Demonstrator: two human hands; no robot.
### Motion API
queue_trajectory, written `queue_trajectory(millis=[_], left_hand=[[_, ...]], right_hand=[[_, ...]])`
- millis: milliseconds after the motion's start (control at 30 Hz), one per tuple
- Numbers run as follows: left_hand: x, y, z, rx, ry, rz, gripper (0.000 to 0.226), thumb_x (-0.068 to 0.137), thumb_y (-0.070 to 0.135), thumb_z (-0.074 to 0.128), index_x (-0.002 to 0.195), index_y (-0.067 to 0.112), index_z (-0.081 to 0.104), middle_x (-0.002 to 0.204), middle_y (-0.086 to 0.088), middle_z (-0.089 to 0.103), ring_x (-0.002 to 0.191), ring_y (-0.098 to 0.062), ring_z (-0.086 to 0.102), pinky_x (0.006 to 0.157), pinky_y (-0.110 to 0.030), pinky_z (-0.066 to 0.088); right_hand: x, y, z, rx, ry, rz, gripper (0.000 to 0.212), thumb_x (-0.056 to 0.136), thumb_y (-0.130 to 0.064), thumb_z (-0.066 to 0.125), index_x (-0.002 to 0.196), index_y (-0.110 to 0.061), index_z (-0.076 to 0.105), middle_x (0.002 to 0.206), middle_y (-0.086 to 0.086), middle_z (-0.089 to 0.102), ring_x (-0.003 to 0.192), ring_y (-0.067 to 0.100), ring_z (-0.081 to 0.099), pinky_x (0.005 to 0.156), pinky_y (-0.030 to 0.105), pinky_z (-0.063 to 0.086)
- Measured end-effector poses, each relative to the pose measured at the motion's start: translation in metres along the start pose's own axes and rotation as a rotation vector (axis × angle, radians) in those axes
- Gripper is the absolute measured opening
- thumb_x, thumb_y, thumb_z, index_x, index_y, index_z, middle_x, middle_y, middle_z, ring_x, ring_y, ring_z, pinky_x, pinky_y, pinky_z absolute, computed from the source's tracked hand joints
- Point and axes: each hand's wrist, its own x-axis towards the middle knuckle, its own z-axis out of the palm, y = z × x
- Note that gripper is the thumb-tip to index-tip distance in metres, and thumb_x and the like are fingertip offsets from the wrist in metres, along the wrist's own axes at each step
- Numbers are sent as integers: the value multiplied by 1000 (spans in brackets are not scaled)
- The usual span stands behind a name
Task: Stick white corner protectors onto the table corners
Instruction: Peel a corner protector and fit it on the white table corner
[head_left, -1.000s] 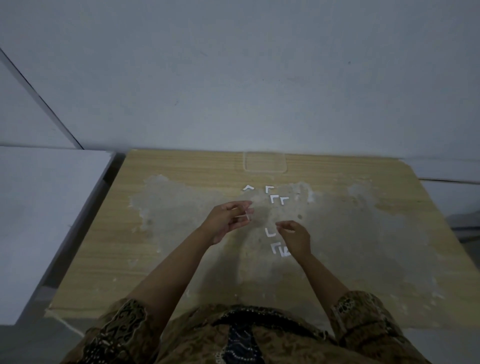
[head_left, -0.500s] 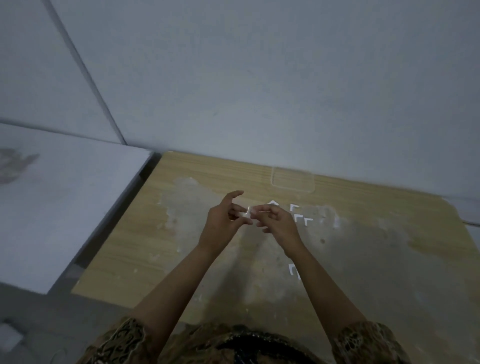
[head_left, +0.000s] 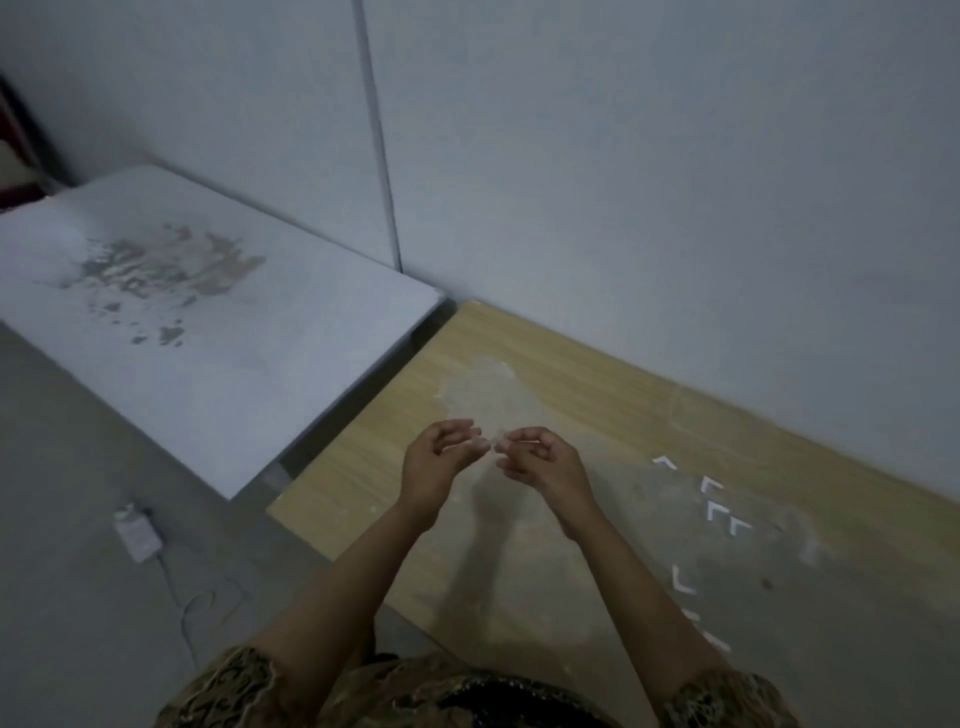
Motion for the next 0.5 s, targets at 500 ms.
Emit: queue_trajectory(millis=[500], left_hand=[[80,-15,-246,-240,118,-430,25,87,9,63,109,-3,64,102,-16,70,93,-22,67,69,-22,58]], right_hand=[[101,91,240,-75,-52,187,18,84,-9,71,100,-5,64,94,19,72,85,26,72,76,29,59]])
